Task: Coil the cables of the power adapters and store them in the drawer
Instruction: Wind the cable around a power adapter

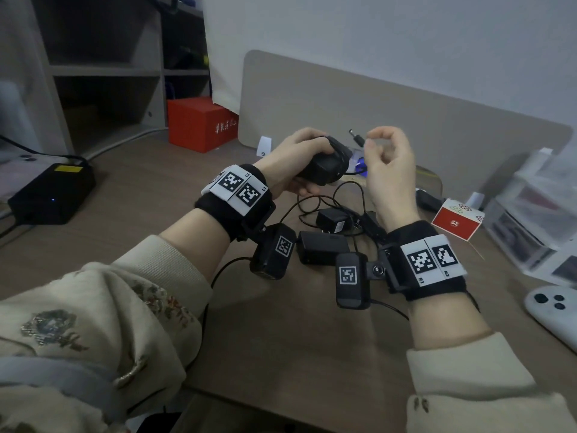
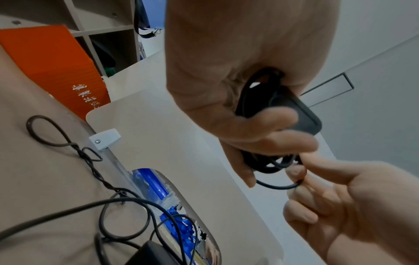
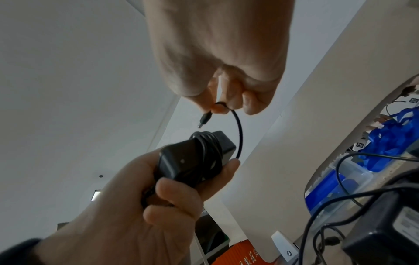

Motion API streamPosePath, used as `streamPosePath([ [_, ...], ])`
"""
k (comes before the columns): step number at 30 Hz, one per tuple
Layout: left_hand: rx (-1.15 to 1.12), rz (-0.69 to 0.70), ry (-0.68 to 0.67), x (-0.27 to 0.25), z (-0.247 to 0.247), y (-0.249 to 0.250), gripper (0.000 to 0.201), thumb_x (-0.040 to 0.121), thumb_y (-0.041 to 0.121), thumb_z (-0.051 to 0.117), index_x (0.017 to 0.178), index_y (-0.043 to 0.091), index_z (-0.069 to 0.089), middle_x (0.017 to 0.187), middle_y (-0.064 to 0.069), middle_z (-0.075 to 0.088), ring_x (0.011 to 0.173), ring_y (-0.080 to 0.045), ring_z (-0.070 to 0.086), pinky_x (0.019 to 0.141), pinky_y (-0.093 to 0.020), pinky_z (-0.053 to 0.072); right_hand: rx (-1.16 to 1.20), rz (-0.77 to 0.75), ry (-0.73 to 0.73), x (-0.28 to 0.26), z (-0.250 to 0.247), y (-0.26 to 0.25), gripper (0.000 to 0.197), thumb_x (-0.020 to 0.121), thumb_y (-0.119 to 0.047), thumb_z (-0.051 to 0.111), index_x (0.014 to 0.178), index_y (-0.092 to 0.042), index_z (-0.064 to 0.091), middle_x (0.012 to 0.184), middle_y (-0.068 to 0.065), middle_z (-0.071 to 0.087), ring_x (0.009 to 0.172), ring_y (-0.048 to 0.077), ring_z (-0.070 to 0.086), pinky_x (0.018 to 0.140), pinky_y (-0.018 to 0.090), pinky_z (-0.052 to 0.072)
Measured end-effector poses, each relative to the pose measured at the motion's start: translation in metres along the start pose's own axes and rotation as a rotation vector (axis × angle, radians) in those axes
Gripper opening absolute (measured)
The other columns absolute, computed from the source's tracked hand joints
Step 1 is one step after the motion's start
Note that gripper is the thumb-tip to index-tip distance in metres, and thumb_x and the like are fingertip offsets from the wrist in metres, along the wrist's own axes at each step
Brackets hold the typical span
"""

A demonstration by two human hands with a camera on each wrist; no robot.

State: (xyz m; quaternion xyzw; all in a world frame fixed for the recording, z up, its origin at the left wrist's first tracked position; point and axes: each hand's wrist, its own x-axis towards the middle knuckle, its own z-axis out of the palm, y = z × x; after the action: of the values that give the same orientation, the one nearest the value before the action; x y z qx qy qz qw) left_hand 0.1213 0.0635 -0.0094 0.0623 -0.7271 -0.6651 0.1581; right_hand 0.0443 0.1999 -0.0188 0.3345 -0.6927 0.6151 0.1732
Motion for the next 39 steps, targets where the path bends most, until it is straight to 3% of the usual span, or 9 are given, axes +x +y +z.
streamPosePath([
  [4, -0.04, 0.01, -0.045, 0.001, -0.001, -0.001, 0.024, 0.098, 0.025, 0.049, 0.122, 0.022, 0.051, 0.112, -0.031, 0.065, 0.043, -0.018, 0.052, 0.038, -0.023, 0.037, -0.021, 0.004, -0.009, 0.001, -0.005, -0.001, 0.034, 0.097, -0.004, 0.035, 0.089, -0.036, 0.043, 0.074, -0.001, 0.048, 0.069, 0.014, 0.047, 0.069, 0.03, 0.041],
  [6, -0.052, 0.013, -0.037, 0.001, 0.001, 0.0, 0.024, 0.098, 0.025, 0.048, 0.122, 0.021, 0.051, 0.111, -0.032, 0.066, 0.043, -0.018, 0.051, 0.038, -0.022, 0.036, -0.099, -0.021, -0.047, 0.002, -0.002, -0.001, 0.04, 0.092, -0.001, 0.036, 0.079, -0.035, 0.05, 0.085, 0.0, 0.057, 0.08, 0.017, 0.052, 0.078, 0.035, 0.045],
  [9, -0.031, 0.014, 0.009, 0.002, 0.001, 0.0, 0.028, 0.098, 0.024, 0.044, 0.126, 0.018, 0.05, 0.105, -0.032, 0.068, 0.043, -0.019, 0.049, 0.038, -0.021, 0.034, -0.143, -0.008, -0.085, 0.002, 0.001, -0.004, 0.034, 0.091, -0.005, 0.046, 0.078, -0.031, 0.063, 0.104, 0.01, 0.064, 0.093, 0.018, 0.057, 0.087, 0.031, 0.046],
  [12, 0.022, 0.015, 0.057, 0.004, 0.002, -0.001, 0.026, 0.097, 0.023, 0.044, 0.122, 0.018, 0.051, 0.091, -0.027, 0.071, 0.039, -0.018, 0.047, 0.037, -0.02, 0.032, -0.198, -0.076, -0.111, 0.0, 0.002, -0.003, 0.01, 0.09, -0.019, 0.062, 0.088, -0.021, 0.072, 0.097, 0.006, 0.062, 0.085, 0.006, 0.053, 0.082, 0.02, 0.043],
  [17, 0.122, 0.032, 0.132, 0.003, 0.007, -0.001, 0.025, 0.096, 0.021, 0.047, 0.118, 0.019, 0.058, 0.077, -0.01, 0.059, 0.034, -0.016, 0.047, 0.035, -0.018, 0.033, -0.318, -0.18, -0.065, -0.001, 0.004, 0.0, 0.008, 0.083, -0.02, 0.074, 0.088, -0.016, 0.077, 0.088, 0.005, 0.062, 0.072, 0.001, 0.049, 0.071, 0.012, 0.036],
  [25, 0.202, 0.015, 0.11, 0.003, 0.013, -0.005, 0.022, 0.096, 0.022, 0.049, 0.117, 0.025, 0.054, 0.083, -0.006, 0.059, 0.042, -0.017, 0.05, 0.039, -0.021, 0.041, -0.486, -0.121, -0.189, -0.005, 0.007, 0.002, 0.013, 0.097, -0.016, 0.053, 0.094, -0.007, 0.061, 0.104, 0.001, 0.042, 0.09, 0.012, 0.043, 0.077, 0.018, 0.03],
  [31, 0.23, 0.002, 0.127, 0.004, 0.017, -0.007, 0.026, 0.097, 0.022, 0.048, 0.121, 0.026, 0.056, 0.081, -0.001, 0.057, 0.044, -0.016, 0.05, 0.04, -0.02, 0.043, -0.433, -0.035, -0.258, -0.005, 0.011, 0.004, 0.014, 0.102, -0.014, 0.043, 0.094, -0.01, 0.054, 0.107, 0.004, 0.039, 0.093, 0.012, 0.041, 0.074, 0.014, 0.026],
  [37, 0.258, 0.017, 0.115, 0.003, 0.018, -0.009, 0.03, 0.097, 0.023, 0.047, 0.126, 0.03, 0.053, 0.085, 0.001, 0.057, 0.046, -0.015, 0.051, 0.041, -0.021, 0.038, -0.36, -0.011, -0.269, -0.004, 0.012, 0.01, 0.018, 0.102, -0.01, 0.042, 0.1, 0.001, 0.057, 0.107, 0.005, 0.038, 0.092, 0.012, 0.041, 0.075, 0.012, 0.028],
  [39, 0.263, 0.033, 0.119, 0.003, 0.018, -0.009, 0.031, 0.097, 0.023, 0.048, 0.128, 0.03, 0.052, 0.086, 0.0, 0.056, 0.046, -0.014, 0.051, 0.04, -0.021, 0.038, -0.326, -0.014, -0.263, -0.004, 0.013, 0.01, 0.017, 0.102, -0.008, 0.042, 0.099, -0.001, 0.057, 0.107, 0.006, 0.038, 0.091, 0.01, 0.041, 0.073, 0.003, 0.03],
])
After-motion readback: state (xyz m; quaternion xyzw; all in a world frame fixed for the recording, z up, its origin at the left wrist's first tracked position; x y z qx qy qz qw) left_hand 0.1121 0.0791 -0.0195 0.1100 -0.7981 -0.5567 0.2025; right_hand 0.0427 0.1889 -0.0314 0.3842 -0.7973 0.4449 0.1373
